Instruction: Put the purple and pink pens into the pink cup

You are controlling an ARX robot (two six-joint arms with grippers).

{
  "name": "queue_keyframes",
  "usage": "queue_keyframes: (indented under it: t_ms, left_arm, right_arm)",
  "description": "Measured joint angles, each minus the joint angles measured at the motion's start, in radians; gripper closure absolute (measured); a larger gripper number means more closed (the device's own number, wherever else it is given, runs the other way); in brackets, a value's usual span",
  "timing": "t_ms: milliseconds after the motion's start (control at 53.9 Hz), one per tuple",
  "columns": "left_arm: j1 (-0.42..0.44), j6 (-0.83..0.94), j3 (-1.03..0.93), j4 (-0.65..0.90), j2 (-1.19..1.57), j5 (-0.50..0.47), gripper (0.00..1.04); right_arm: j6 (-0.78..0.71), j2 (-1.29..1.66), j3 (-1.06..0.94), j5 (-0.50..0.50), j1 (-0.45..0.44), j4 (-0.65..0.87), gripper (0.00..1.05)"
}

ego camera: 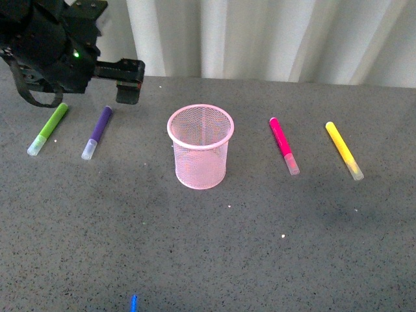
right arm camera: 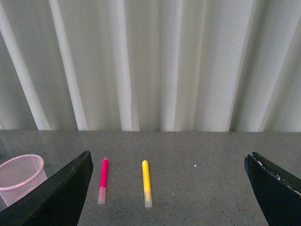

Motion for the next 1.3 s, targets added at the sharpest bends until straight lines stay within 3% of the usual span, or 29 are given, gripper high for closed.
queue_keyframes:
  t_ms: [278,1095,1299]
  left_arm:
    - [-0.014,0.027,0.072,0.011,0.106,0.013,0.07]
    - [0.047,0.058,0.167,0.069,0.269,-0.008,0.07]
    - [0.051,0.06,0.165,0.102,0.279,0.0,0.33]
  right_arm:
    - [0.0,0.0,0.0,0.0,0.0,0.0,0.07]
    - [0.0,0.0,0.0,0.0,0.0,0.0,0.07]
    - [0.0,0.0,0.0,0.0,0.0,0.0,0.07]
